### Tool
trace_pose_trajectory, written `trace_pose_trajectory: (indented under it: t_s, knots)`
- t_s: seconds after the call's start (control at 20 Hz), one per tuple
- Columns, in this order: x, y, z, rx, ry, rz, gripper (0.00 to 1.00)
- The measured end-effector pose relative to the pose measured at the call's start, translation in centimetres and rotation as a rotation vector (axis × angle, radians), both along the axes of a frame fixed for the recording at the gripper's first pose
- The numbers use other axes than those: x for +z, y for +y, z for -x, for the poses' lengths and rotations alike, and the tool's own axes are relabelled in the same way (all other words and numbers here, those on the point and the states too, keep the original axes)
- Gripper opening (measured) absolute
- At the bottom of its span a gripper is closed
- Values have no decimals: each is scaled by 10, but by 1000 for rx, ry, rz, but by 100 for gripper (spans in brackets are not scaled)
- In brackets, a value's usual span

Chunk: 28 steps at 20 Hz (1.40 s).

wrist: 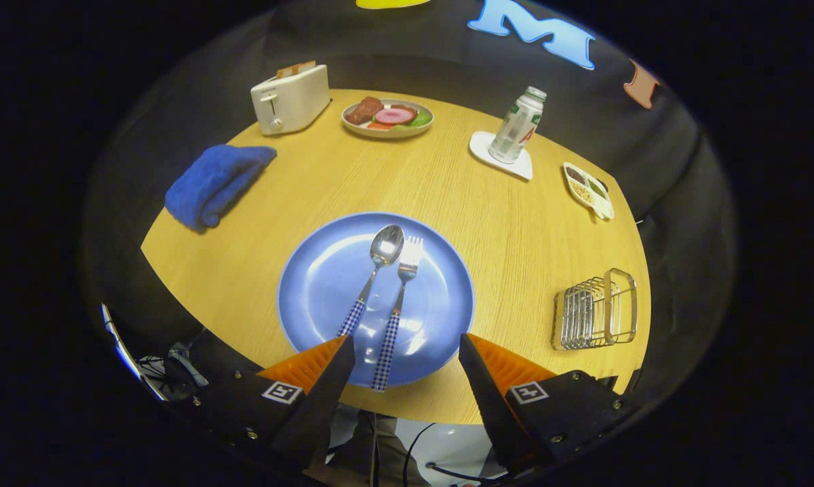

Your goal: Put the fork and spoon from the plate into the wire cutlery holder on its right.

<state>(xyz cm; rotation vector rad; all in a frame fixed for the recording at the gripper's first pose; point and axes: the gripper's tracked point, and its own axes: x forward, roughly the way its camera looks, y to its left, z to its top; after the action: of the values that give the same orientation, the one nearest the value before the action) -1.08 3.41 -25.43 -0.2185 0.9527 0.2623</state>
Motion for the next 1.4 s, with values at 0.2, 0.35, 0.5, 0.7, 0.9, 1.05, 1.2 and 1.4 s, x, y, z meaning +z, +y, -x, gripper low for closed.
trace_pose_trajectory:
  t_s: [0.2,0.35,0.5,0.7,0.9,1.05,1.2,1.4]
  knots:
    - [-26,4,1,43,95,17,83]
    - [-36,4,1,54,152,38,50]
    - [-14,1,0,68,191,50,49]
    - [-40,-5,-13,111,249,72,14]
    - [-26,-13,-13,157,266,119,2]
    - [4,-31,-13,177,223,144,2]
    - [27,-54,-2,182,219,172,2]
    - [50,-94,21,126,237,204,2]
